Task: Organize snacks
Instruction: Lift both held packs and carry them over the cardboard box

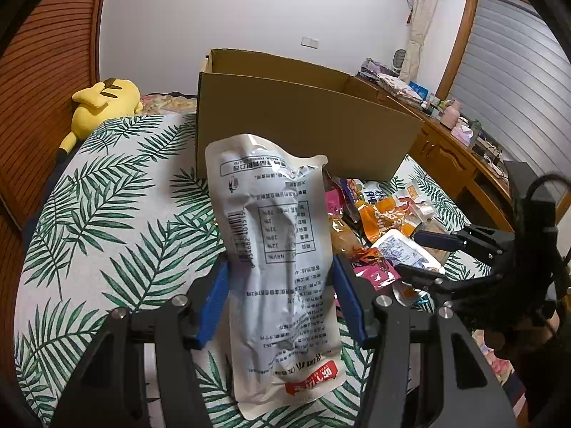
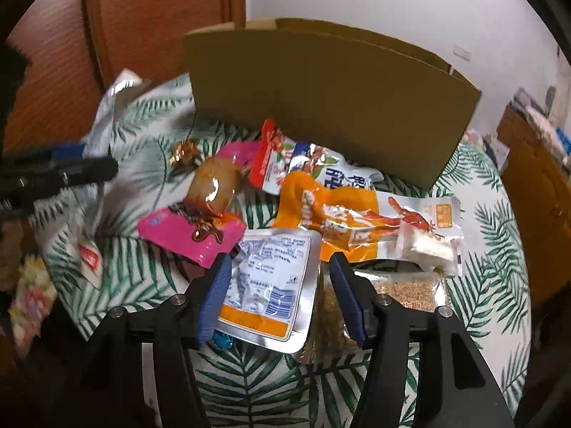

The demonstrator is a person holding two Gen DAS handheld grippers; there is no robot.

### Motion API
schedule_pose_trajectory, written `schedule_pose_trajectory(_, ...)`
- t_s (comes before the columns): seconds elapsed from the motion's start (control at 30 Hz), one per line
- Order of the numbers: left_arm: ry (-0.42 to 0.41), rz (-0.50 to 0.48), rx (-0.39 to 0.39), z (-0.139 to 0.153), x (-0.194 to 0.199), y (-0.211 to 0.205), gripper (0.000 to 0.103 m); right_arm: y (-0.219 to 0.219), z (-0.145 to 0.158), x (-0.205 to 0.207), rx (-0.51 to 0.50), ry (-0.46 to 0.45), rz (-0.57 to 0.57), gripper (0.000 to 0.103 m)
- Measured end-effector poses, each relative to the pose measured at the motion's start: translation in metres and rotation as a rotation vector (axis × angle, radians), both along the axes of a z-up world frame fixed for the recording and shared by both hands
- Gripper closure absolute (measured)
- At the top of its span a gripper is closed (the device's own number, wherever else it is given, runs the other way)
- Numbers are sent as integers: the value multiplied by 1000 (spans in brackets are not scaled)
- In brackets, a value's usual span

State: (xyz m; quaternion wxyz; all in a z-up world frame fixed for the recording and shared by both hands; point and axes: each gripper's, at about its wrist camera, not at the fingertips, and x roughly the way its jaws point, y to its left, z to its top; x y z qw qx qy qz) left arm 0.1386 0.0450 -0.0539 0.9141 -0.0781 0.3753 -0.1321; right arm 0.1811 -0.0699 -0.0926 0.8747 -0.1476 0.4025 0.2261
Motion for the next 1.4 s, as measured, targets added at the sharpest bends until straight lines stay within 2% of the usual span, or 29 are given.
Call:
schedule_pose_trajectory(0.2, 2, -2, -5, -1, 1, 0, 47, 20, -14, 3, -98, 0, 33, 45)
schedule_pose_trajectory(0.23, 0, -5, -6, -1, 0, 0, 47, 20, -13, 3, -97, -6, 33, 55)
schedule_pose_trajectory(0.27, -1, -6, -7, -1, 0, 0, 47, 21, -12, 3, -88, -7, 36, 60)
schedule_pose_trajectory(0.37, -9, -12, -11, 1, -3, 0, 47, 14, -8, 3, -42, -14, 17, 66)
schedule_pose_trajectory(0.43, -20, -18, -17, 4, -5, -2, 47, 8, -3, 0, -14, -30, 11, 77)
schedule_pose_trajectory(0.67, -45, -41, -32, 13, -8, -9, 47, 0, 9, -15, 7, -75, 7, 78)
schedule_pose_trajectory(0.87, -85, -59, -55, 31, -8, -12, 47, -18, 36, -25, 69, -127, -3, 78)
schedule_pose_trajectory(1.17, -149, -77, -66, 64, 11, -13, 47, -37, 73, -9, 134, -188, -17, 78)
schedule_pose_trajectory(1.4, -186, -91, -36, 89, 52, -16, 47, -39, 95, 18, 162, -236, -20, 78)
